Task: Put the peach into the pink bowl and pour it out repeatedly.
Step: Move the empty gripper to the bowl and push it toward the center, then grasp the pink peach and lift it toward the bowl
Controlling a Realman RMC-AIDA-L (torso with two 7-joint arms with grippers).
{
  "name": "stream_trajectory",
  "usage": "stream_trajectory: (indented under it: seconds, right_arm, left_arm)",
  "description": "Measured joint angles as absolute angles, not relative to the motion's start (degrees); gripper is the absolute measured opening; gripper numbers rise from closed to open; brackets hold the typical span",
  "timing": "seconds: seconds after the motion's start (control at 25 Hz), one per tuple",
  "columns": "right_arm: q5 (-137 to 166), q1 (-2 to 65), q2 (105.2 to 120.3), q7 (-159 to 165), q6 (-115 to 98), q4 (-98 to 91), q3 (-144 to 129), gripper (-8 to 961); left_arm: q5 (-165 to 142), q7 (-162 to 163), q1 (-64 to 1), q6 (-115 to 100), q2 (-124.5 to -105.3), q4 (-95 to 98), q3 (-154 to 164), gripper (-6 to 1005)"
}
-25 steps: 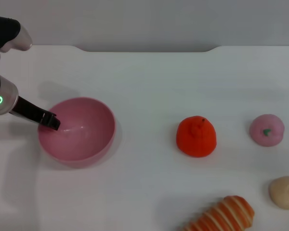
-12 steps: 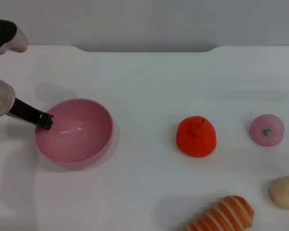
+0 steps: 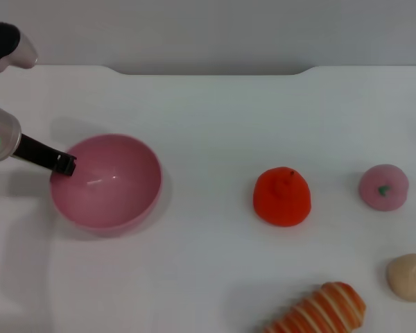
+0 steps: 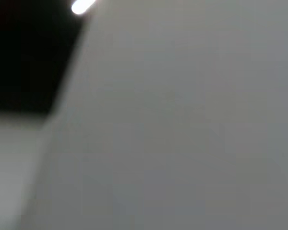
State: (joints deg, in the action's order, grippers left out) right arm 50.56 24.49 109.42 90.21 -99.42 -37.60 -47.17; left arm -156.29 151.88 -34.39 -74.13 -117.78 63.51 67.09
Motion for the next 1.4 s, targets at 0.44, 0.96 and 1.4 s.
stream_trajectory:
  seconds: [0.44, 0.96, 1.4]
  right_arm:
    - [129.43, 39.23, 111.48, 122.27, -98.01, -67.03, -46.88, 656]
    - [157.36, 42.26, 118.04, 126.11, -89.52, -61.67, -54.25, 655]
    - [161.00, 41.05, 117.89, 126.67, -83.90, -56.87, -54.48, 655]
  left_arm:
    - [-154.68, 151.62, -33.98, -72.98, -117.78, 65.78, 66.73, 49]
    - [-146.44, 151.61, -36.80, -78.71, -117.49, 72.82, 64.84, 46]
    - [-144.63, 151.68, -40.25, -80.93, -117.60, 73.20, 64.32, 46]
